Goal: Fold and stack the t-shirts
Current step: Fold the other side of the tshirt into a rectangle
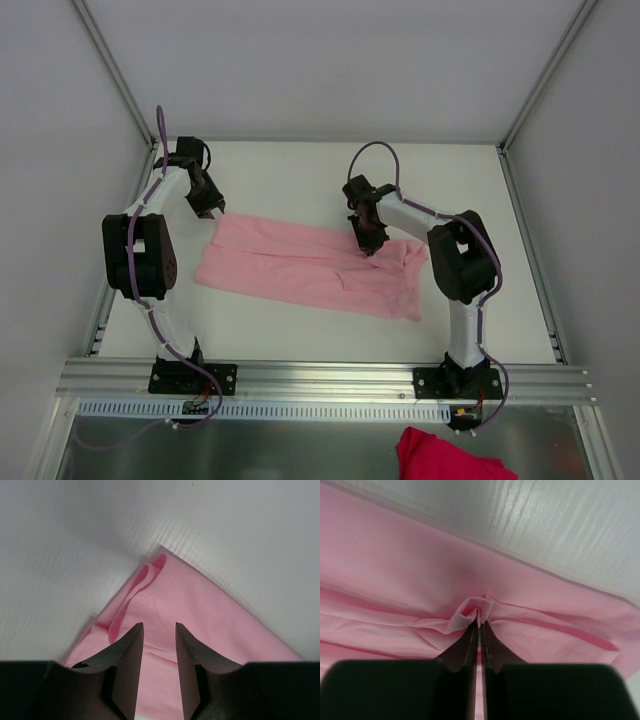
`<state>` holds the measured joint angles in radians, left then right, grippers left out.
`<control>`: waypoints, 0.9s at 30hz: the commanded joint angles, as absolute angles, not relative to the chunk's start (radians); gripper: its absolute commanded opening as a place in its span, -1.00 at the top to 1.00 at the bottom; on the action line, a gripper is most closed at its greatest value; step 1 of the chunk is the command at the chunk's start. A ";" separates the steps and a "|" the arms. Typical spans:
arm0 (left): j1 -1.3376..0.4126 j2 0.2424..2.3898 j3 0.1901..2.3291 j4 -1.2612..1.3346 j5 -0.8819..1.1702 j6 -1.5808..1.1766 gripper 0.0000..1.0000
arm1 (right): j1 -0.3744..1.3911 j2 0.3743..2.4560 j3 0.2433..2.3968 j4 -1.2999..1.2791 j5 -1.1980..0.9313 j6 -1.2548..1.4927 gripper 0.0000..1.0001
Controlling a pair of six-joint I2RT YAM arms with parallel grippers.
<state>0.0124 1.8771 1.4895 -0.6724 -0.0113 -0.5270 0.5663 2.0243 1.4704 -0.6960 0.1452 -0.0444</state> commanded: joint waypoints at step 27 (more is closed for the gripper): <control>0.005 1.873 1.526 -0.647 0.044 -0.558 0.36 | 0.670 1.732 1.336 -0.926 0.008 -0.061 0.23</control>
<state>0.0120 1.8771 1.4899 -0.6495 0.0196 -0.5404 0.6682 1.7660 1.3502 -0.8597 0.1566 -0.0021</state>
